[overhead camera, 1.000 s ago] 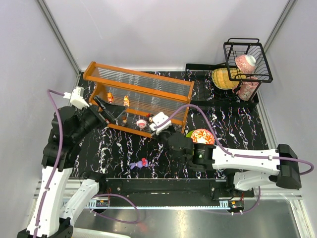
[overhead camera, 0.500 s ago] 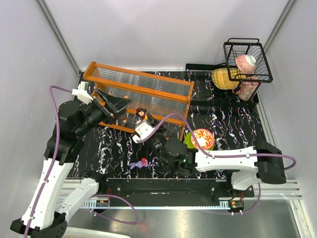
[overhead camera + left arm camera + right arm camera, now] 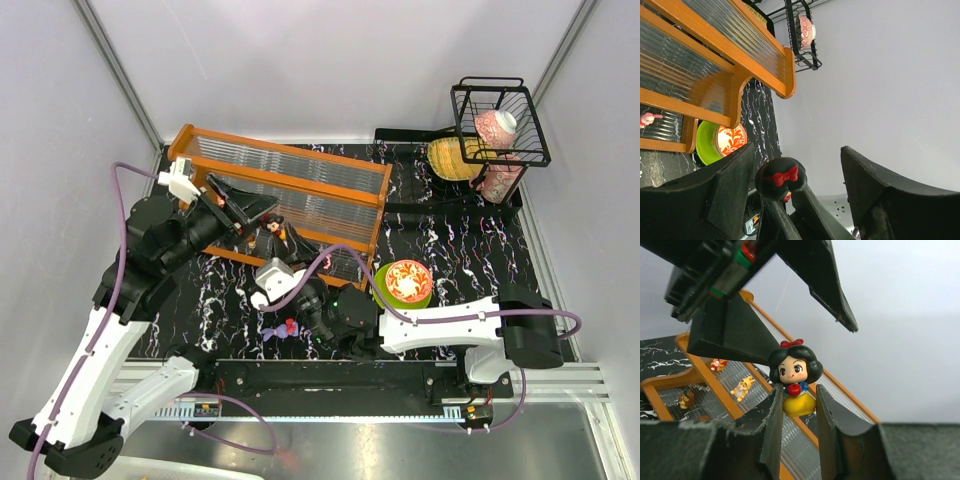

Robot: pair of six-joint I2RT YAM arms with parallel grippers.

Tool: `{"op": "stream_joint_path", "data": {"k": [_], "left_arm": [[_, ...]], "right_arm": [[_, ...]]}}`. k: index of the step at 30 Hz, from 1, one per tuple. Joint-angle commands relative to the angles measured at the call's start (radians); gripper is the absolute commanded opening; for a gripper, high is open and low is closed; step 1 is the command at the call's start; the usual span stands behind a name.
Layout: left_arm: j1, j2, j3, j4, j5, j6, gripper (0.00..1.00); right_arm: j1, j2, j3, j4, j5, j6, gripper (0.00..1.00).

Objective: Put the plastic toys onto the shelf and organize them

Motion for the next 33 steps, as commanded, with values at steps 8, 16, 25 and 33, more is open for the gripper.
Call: {"op": "stream_joint_path", "data": {"k": [8,16,25,33], "left_arm": [[-0.038,0.013,0.078,-0.032,-0.093,0.051,0.66],[-0.054,0.021,0.078,-0.036,-0.090,0.057,0.63],[-0.067,0.018,0.061,-0.041,-0.086,0.071,0.68],[-0.072,0.013,0.053,-0.044,-0.079,0.097,0.69]], "right_arm": [[0.027,0.049,0.059,0.172,0.004,-0.169,0.00],[0.027,0.156,0.099,0.353,0.052,-0.342,0.00],[0.025,0.161,0.115,0.347,0.055,-0.370,0.00],[0.027,0.222,0.166,0.392,0.076,-0.508,0.00]]}}
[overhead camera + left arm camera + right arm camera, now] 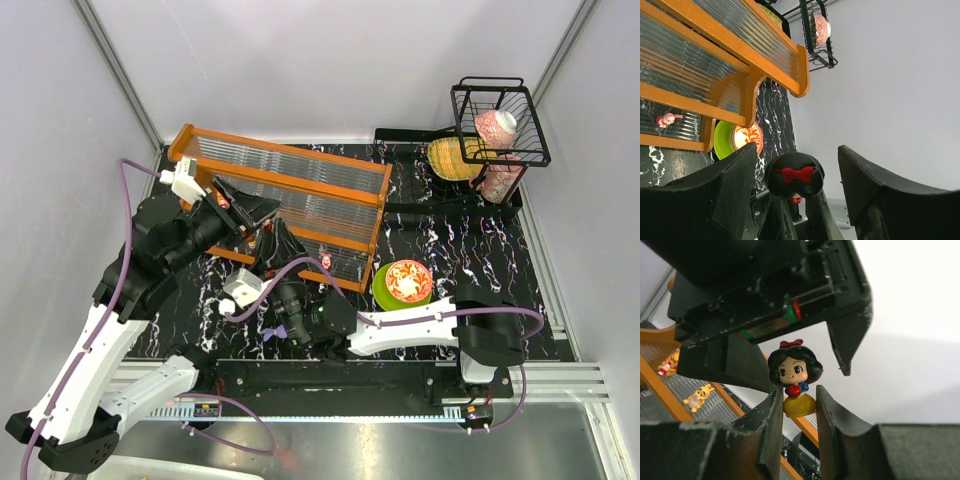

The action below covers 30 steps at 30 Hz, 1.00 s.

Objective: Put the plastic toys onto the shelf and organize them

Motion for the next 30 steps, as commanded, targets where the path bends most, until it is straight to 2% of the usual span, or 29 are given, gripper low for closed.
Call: {"op": "stream_joint_path", "data": {"k": [1,11,30], "left_arm": [[-0.006,-0.011,0.020,0.019,0.011,0.029,0.69],[-0.008,0.005,0.029,0.018,0.031,0.060,0.69],[-0.009,-0.009,0.049,-0.027,-0.035,0.093,0.65]], "right_arm": [[0.007,0.041,0.069,0.124,0.034,-0.112,0.00],[0.007,0.089,0.083,0.185,0.057,-0.240,0.00],[-0.008,0.083,0.086,0.239,0.089,-0.309,0.00]]}}
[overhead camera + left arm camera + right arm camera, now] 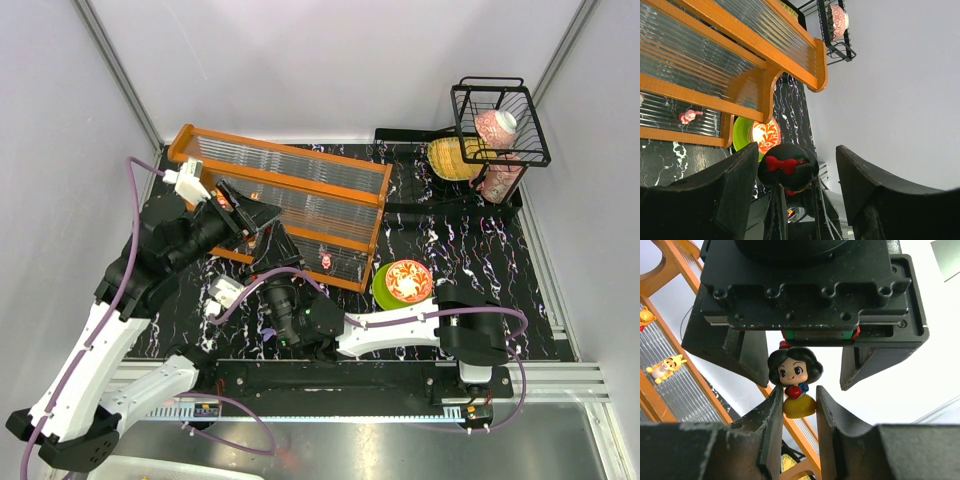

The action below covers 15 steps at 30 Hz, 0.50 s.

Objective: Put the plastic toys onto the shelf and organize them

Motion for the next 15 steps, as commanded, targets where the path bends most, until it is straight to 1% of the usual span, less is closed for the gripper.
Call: {"op": "stream_joint_path", "data": {"k": [1,11,15], "left_arm": [[-0.004,-0.021,0.046,0.019,-0.023,0.014,0.65],[-0.004,-0.035,0.038,0.017,-0.049,-0.003,0.55],[-0.004,-0.033,0.038,0.019,-0.061,-0.006,0.54]], "right_arm": [[-0.003,-0.008,0.033,0.221,0.024,-0.040,0.00],[-0.003,-0.014,0.027,0.225,0.033,-0.046,0.00],[0.000,-0.016,0.022,0.225,0.034,-0.046,0.00]]}}
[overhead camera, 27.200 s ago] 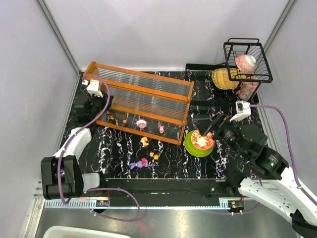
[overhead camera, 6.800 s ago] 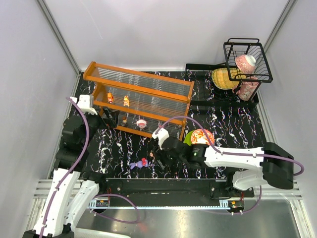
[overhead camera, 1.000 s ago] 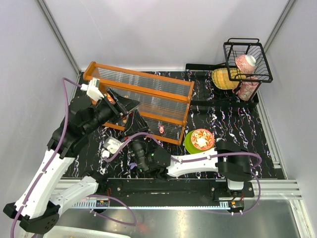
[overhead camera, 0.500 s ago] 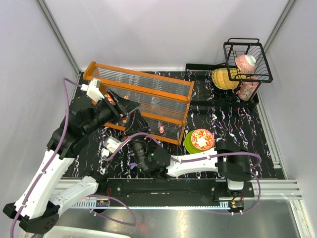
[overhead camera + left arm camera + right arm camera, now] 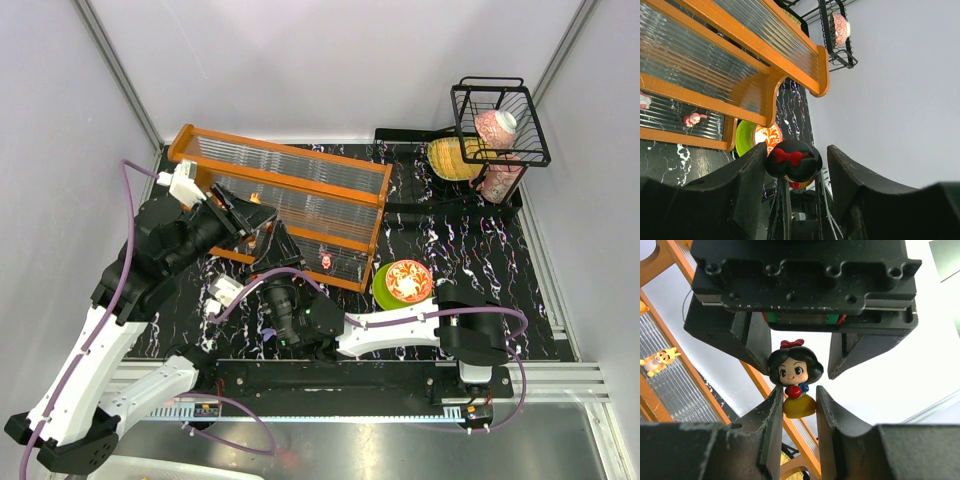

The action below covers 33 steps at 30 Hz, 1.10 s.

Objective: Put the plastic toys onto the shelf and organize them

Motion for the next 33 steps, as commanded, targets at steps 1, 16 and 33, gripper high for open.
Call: {"op": "stream_joint_path", "data": {"k": [1,16,33], "left_arm": [[-0.004,-0.014,0.037,0.031,-0.030,-0.005,0.53],[-0.004,-0.006,0.035,0.035,-0.036,-0.010,0.37],[-0.004,-0.017,0.017,0.036,-0.045,-0.008,0.00]], "right_arm": [[-0.002,-0.014,0.022,0.225,0.013,-0.006,0.00],[0.004,-0.017,0.012,0.225,0.015,0.004,0.00],[0.010,-0.007,0.042,0.226,0.041,0.034,0.43]]}}
